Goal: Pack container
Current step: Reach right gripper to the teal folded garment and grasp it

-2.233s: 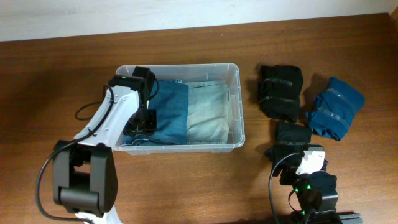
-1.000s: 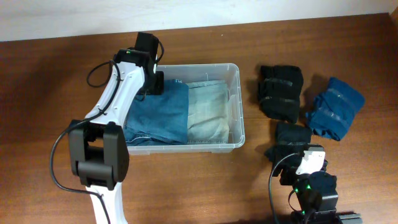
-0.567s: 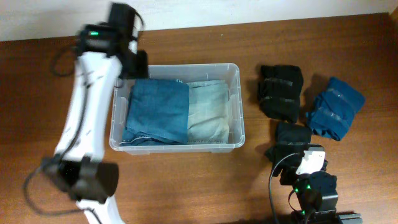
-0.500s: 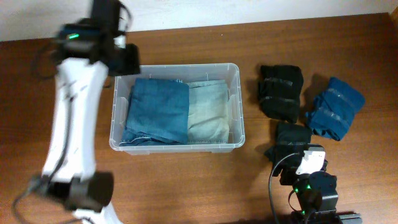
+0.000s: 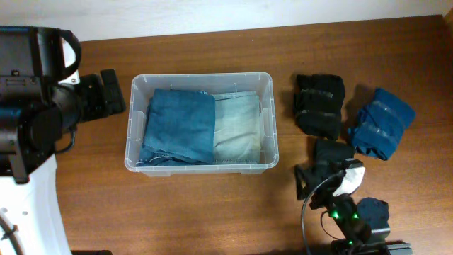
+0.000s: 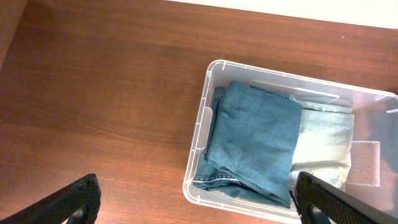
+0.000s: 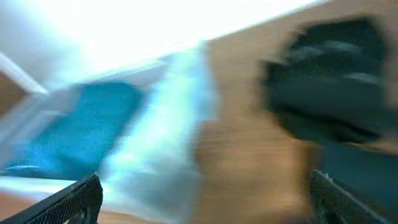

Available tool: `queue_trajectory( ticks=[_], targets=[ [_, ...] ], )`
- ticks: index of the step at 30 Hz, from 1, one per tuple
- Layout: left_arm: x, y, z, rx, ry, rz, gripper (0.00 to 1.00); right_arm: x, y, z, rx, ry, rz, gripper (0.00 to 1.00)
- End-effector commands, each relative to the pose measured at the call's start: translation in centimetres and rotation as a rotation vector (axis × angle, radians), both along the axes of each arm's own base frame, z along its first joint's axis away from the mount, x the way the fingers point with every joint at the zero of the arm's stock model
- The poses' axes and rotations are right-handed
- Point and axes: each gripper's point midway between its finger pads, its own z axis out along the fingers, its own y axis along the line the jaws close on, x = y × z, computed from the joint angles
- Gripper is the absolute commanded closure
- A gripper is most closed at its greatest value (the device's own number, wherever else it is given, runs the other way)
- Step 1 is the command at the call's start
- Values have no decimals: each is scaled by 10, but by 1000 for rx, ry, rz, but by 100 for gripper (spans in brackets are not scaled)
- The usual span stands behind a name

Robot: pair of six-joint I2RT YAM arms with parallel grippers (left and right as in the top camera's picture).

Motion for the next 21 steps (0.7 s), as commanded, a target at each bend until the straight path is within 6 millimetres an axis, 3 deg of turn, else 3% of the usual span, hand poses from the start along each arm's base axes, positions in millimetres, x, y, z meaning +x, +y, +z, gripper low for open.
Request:
queue_trajectory(
  ticks=[1, 4, 5, 10, 14, 18, 21],
  targets=[
    [-8, 6, 7, 10, -25, 21, 0, -17, 37, 29, 124, -48, 223, 2],
    [-8, 5, 7, 11, -25, 21, 0, -17, 30, 58, 110, -96, 176, 2],
    [-8, 5, 7, 11, -25, 21, 0, -14, 18, 80, 97, -98, 103, 2],
    [-8, 6, 7, 11, -24, 21, 0, 5, -1, 111, 51, 50, -19, 2],
    [-8, 5, 7, 11, -24, 21, 0, 33, -3, 131, 18, 198, -28, 2],
    [-8, 5, 7, 11, -24, 21, 0, 76, 0, 149, -89, 312, 39, 2],
    [-8, 5, 7, 11, -24, 21, 0, 101, -7, 147, -148, 381, 35, 2]
  ],
)
